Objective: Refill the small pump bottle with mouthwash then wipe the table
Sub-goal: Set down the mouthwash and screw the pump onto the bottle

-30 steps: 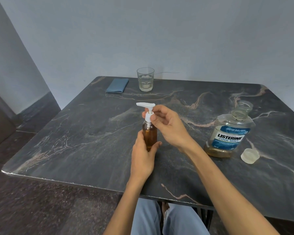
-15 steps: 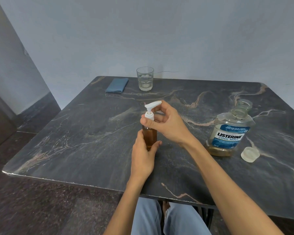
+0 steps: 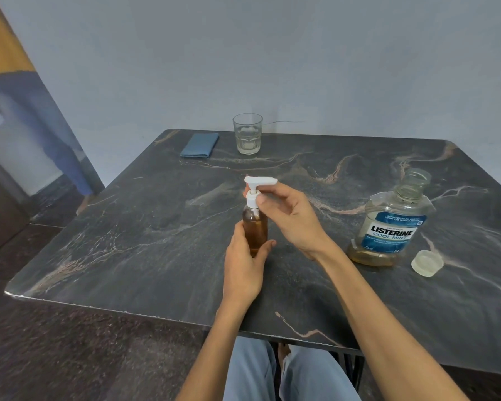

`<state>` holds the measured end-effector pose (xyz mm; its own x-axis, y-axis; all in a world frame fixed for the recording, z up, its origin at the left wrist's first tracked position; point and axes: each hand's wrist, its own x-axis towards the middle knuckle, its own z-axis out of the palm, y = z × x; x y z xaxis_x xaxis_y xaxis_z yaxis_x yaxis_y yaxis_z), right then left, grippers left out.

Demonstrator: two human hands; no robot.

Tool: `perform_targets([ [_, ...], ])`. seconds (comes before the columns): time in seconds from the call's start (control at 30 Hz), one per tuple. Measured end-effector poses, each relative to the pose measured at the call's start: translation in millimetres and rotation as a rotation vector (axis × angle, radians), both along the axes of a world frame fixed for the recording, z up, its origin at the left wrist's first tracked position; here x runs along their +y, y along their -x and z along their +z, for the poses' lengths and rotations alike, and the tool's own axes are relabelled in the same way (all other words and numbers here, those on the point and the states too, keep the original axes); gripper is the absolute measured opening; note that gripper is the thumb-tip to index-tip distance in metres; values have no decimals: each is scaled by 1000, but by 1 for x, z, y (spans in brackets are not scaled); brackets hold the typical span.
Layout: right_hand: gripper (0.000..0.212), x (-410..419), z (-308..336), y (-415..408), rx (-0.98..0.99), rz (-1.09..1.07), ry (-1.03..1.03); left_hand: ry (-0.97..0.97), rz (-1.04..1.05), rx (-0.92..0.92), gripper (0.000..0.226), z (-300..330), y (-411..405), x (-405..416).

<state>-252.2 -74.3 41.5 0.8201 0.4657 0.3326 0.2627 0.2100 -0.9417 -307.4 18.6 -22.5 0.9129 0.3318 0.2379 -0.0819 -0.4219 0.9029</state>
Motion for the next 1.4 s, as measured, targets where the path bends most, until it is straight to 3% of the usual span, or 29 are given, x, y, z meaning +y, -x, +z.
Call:
perform_targets([
  [0.37, 46, 0, 5, 0, -8, 19, 42, 9, -10, 0, 47, 0, 1, 0],
  [0.53, 42, -3, 5, 1, -138, 11, 171, 20, -8, 2, 45, 0, 1, 0],
  [0.83, 33, -1, 4, -3, -27, 53, 166, 42, -15, -8, 39, -1, -1, 1],
  [1.17, 38, -4, 11, -3, -162, 53, 272, 50, -23, 17, 45, 1, 1, 0],
  [1.4, 32, -3, 13, -3, -39, 93, 198, 53, -25, 2, 45, -2, -1, 1],
])
